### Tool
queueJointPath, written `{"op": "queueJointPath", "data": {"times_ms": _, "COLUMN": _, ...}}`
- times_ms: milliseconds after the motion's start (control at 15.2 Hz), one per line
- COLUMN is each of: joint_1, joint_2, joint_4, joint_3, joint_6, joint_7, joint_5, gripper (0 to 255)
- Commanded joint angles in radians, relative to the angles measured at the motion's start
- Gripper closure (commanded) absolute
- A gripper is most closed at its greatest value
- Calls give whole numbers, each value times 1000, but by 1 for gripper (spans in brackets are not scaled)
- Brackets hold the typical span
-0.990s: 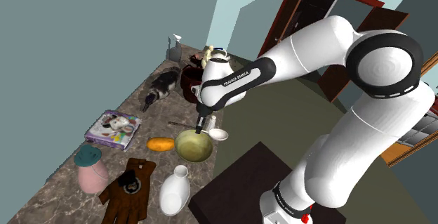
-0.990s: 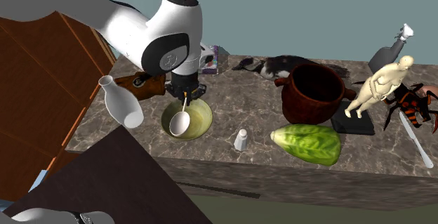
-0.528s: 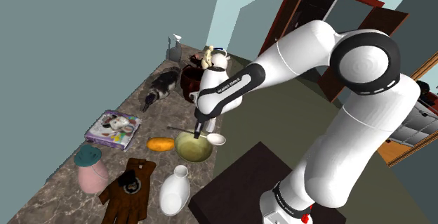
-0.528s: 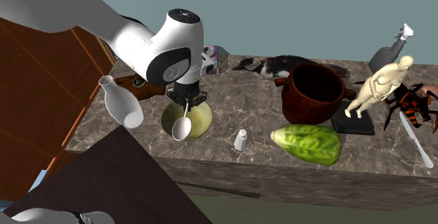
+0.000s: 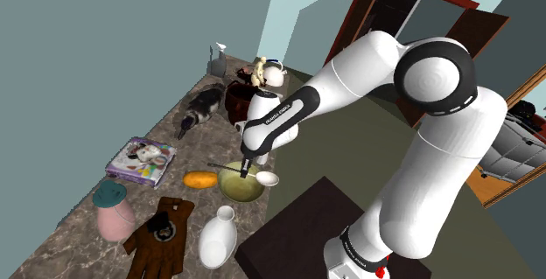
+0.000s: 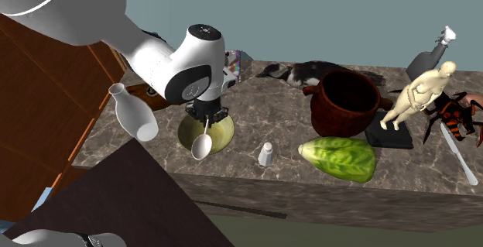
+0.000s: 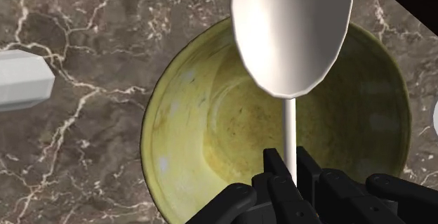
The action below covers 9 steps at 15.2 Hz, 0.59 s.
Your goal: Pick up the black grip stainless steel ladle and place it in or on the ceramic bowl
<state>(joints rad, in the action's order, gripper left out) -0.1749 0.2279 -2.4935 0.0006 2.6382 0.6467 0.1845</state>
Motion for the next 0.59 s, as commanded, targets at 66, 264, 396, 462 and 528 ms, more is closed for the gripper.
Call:
{"op": "queueJointPath", "data": {"times_ms": 66, "joint_1": 0, "joint_2": 1, "joint_4": 1, "joint_3": 0, "joint_6": 1, "joint_7": 0, "joint_5": 0, "gripper": 255}}
{"op": "queueJointPath", "data": {"times_ms": 264, "joint_1": 0, "joint_2": 1, "joint_4": 1, "joint_3": 0, "joint_6": 1, "joint_7": 0, "joint_5": 0, "gripper": 0}}
{"op": "queueJointPath", "data": {"times_ms": 396, "joint_1": 0, "joint_2": 1, "joint_4": 1, "joint_3": 0, "joint_6": 1, "joint_7": 0, "joint_5": 0, "gripper": 0}}
{"op": "queueJointPath", "data": {"times_ms": 462, "joint_1": 0, "joint_2": 1, "joint_4": 1, "joint_3": 0, "joint_6": 1, "joint_7": 0, "joint_5": 0, "gripper": 0}}
{"op": "queueJointPath", "data": {"times_ms": 528, "joint_1": 0, "joint_2": 1, "joint_4": 1, "joint_3": 0, "joint_6": 1, "joint_7": 0, "joint_5": 0, "gripper": 0}}
